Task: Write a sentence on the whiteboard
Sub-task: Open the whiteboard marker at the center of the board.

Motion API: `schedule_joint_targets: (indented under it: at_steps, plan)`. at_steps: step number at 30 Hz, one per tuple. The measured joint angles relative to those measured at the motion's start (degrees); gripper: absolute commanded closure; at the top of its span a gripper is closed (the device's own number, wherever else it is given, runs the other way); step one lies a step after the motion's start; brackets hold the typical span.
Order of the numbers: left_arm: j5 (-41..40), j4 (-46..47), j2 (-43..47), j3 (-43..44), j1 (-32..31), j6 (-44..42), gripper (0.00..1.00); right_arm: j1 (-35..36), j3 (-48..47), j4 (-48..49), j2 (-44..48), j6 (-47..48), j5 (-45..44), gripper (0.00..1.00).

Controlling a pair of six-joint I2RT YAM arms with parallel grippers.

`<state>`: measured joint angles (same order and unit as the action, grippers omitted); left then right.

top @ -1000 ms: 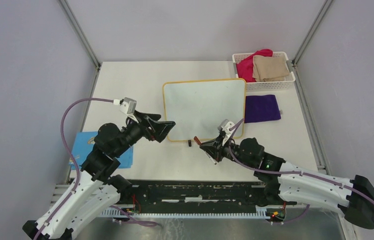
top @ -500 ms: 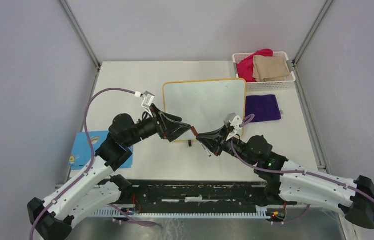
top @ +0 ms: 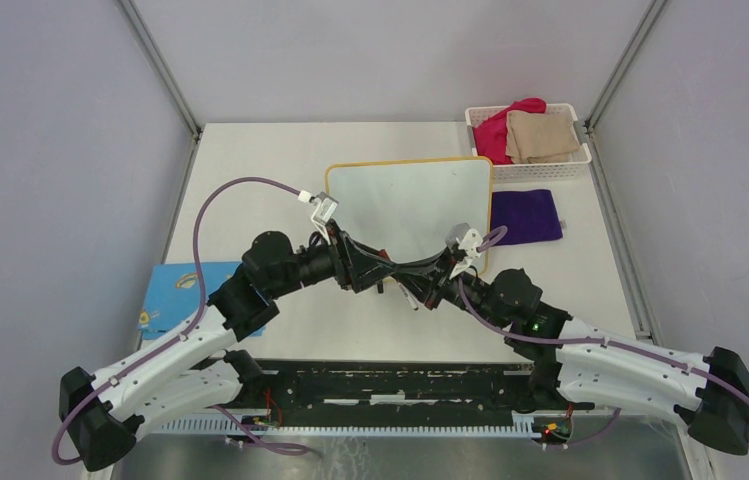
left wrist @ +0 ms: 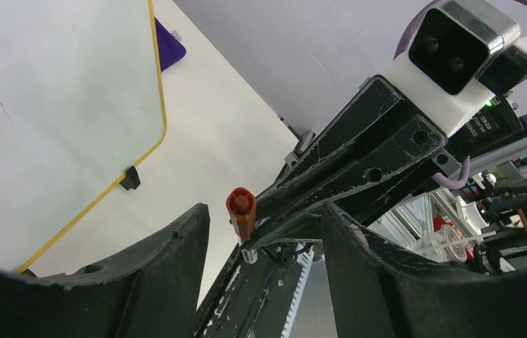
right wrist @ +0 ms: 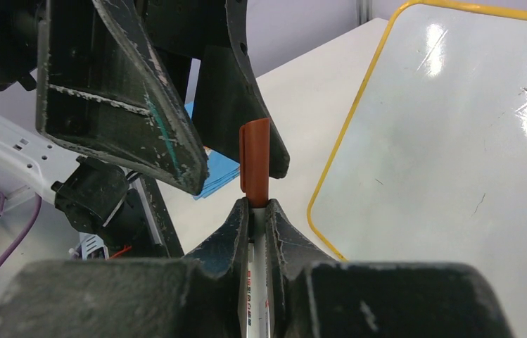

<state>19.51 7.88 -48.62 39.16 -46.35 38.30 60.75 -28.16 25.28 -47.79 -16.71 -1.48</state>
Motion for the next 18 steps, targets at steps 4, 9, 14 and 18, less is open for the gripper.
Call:
schedule_joint_targets:
  at_steps: [4,9,14,18]
  plan:
    - [-1.51,0.04,-0.11,0.0,-0.02,-0.02,0.45,0.13,-0.04,0.66,-0.2,-0.11,0.04,1.0]
    - [-2.73,0.83,-0.24,0.0,-0.09,0.02,0.61,0.37,-0.26,0.96,-0.66,-0.26,0.2,1.0]
    - [-2.89,1.92,-1.14,0.0,-0.11,-0.04,0.8,0.39,-0.35,1.2,-0.94,-0.44,0.2,1.0]
    - [-2.93,2.6,-1.33,0.0,-0.02,-0.11,0.97,0.37,-0.55,1.25,-0.9,-0.57,0.17,1.0]
